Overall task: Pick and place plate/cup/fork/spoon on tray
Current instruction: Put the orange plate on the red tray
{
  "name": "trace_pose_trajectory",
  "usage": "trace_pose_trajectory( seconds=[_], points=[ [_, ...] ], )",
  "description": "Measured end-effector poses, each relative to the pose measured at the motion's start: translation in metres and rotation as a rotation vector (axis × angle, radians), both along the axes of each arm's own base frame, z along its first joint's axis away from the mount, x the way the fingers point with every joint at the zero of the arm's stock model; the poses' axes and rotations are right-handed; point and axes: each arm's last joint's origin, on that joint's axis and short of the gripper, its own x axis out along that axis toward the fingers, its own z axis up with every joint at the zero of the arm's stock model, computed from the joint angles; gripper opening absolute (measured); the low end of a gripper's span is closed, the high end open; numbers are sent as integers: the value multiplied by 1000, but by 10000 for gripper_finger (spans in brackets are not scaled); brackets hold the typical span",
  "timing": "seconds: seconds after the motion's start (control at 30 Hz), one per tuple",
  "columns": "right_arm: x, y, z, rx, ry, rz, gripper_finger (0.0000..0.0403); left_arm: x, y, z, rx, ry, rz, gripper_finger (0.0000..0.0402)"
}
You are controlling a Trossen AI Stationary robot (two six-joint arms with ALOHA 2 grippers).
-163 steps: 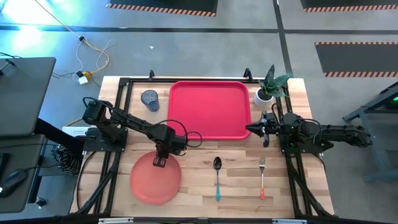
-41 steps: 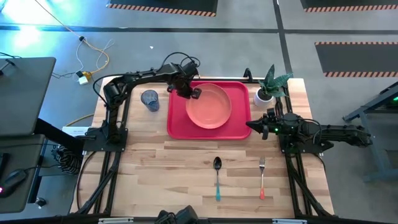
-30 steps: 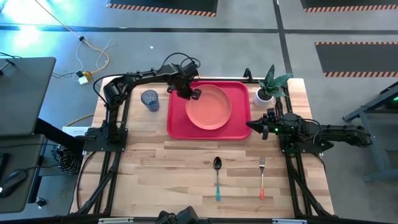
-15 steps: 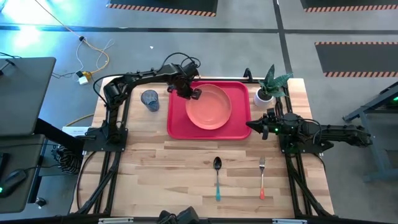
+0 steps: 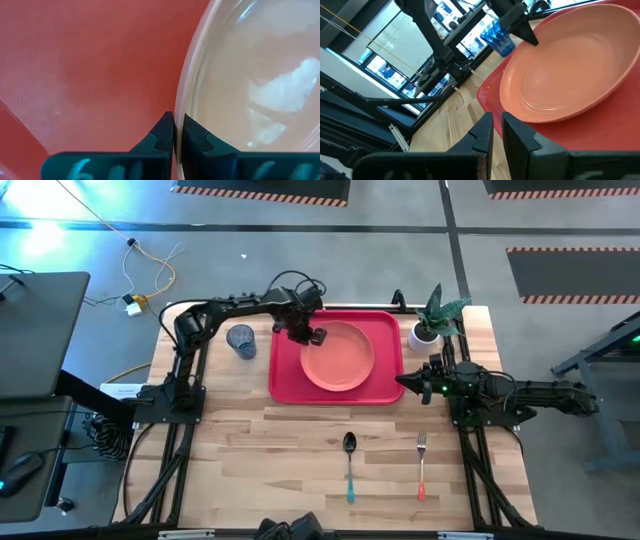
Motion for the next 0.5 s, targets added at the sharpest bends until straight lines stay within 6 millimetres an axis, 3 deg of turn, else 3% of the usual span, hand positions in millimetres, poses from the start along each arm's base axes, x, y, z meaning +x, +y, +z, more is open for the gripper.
trace_pose_trajectory(
  seconds=[0.5],
  points=[
    [0, 0, 0, -1, 0, -7, 29, -1, 1, 0, 46, 27, -16, 31]
  ],
)
